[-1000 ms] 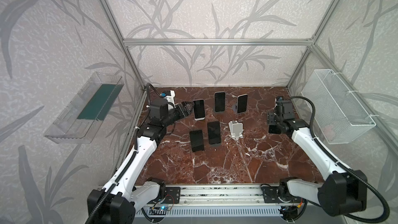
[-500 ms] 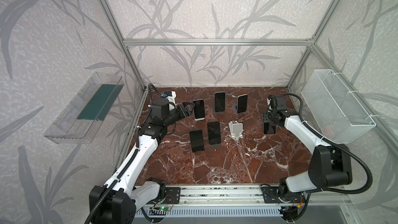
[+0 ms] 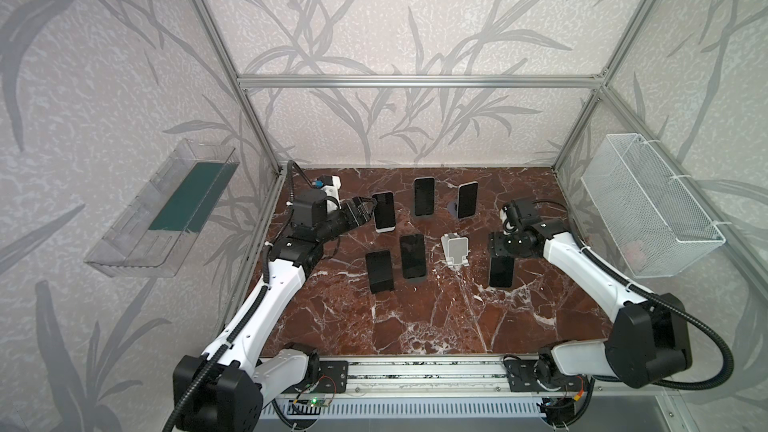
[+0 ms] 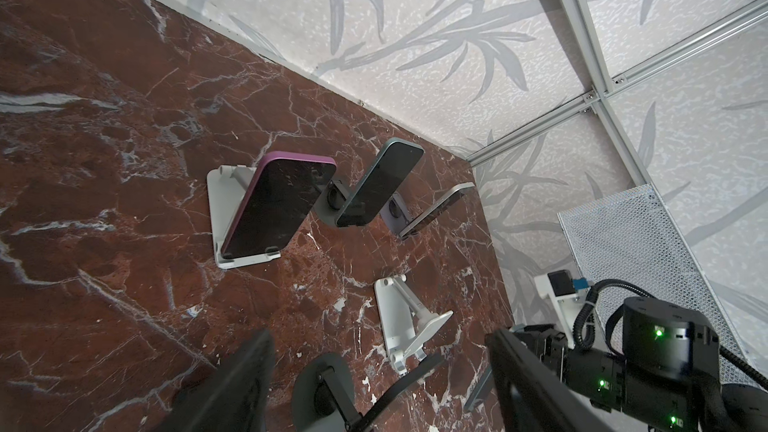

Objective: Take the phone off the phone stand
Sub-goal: 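Lower the held teal phone flat onto the table nearer the robot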

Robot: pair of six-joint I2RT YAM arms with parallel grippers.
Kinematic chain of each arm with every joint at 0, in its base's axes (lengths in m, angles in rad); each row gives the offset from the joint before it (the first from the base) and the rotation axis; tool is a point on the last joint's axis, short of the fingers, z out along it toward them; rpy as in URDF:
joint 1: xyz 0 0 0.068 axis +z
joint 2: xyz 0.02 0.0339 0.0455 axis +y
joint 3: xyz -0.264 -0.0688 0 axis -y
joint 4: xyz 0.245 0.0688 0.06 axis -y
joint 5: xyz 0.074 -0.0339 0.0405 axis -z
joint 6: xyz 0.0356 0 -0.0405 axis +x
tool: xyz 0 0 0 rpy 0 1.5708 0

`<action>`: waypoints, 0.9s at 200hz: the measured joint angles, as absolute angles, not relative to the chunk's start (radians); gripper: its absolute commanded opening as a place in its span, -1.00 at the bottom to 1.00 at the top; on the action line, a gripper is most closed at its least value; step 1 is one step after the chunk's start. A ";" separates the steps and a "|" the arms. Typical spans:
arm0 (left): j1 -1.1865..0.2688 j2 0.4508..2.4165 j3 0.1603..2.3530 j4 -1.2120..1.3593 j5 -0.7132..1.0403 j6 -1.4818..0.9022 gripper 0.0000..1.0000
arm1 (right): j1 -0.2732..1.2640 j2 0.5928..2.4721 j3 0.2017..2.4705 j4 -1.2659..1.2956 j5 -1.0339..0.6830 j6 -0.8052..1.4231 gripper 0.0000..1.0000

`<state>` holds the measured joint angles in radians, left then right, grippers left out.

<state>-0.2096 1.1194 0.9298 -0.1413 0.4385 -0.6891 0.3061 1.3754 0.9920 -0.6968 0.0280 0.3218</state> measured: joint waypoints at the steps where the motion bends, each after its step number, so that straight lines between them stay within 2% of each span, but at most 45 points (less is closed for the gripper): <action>1: -0.210 1.119 0.930 -0.141 0.439 -0.690 0.64 | 0.310 1.375 0.991 -0.698 0.025 0.326 0.19; 52: -0.210 1.126 0.926 -0.128 0.441 -0.693 0.64 | 0.421 1.405 0.894 -0.747 -0.007 0.440 0.19; 112: -0.210 1.135 0.920 -0.109 0.457 -0.699 0.64 | 0.426 1.504 0.855 -0.729 -0.025 0.473 0.20; 180: -0.210 1.134 0.913 -0.097 0.458 -0.698 0.64 | 0.452 1.609 0.870 -0.712 -0.021 0.495 0.33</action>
<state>-0.2100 1.1343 0.9131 -0.0967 0.4580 -0.6975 0.4522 1.6089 0.8696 -0.7124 -0.0208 0.4946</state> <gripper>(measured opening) 0.820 0.740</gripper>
